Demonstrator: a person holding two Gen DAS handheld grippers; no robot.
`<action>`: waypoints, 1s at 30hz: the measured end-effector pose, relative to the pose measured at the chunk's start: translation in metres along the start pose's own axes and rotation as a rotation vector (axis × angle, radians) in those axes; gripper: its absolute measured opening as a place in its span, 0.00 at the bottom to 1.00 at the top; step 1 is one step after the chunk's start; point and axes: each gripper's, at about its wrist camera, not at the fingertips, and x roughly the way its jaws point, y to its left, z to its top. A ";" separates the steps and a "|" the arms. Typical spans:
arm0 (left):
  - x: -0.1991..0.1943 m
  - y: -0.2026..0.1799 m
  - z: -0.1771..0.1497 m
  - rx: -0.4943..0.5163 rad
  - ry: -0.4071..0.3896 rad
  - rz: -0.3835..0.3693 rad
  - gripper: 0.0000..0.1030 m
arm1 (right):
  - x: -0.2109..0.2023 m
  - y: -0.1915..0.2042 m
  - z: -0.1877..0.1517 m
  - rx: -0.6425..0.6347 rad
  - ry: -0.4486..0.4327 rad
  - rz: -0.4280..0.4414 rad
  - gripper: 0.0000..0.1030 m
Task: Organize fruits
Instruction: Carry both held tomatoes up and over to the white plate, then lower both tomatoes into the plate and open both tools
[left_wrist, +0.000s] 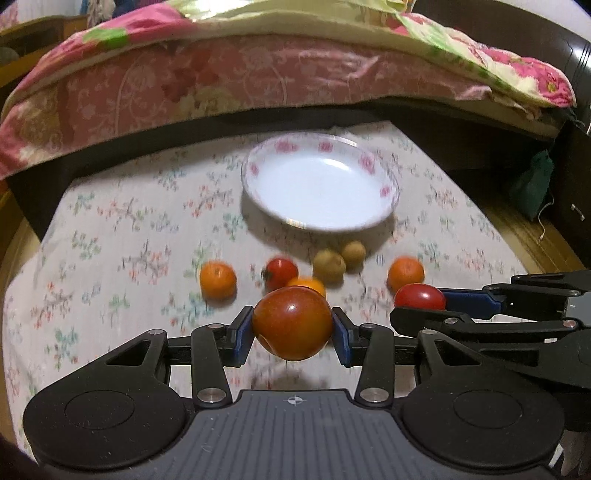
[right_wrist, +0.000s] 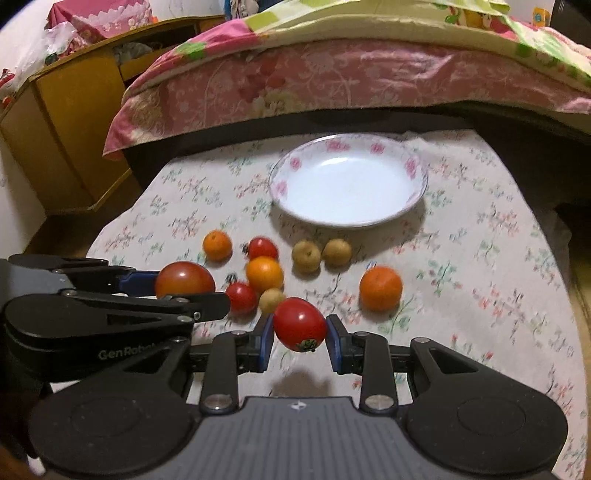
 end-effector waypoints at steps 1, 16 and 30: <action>0.001 0.000 0.005 -0.002 -0.006 -0.001 0.49 | 0.000 -0.001 0.005 0.003 -0.006 -0.004 0.30; 0.065 0.002 0.067 0.049 -0.034 0.037 0.49 | 0.053 -0.045 0.068 0.057 -0.046 -0.013 0.30; 0.093 0.005 0.073 0.075 -0.029 0.065 0.50 | 0.087 -0.060 0.082 0.024 -0.044 -0.030 0.30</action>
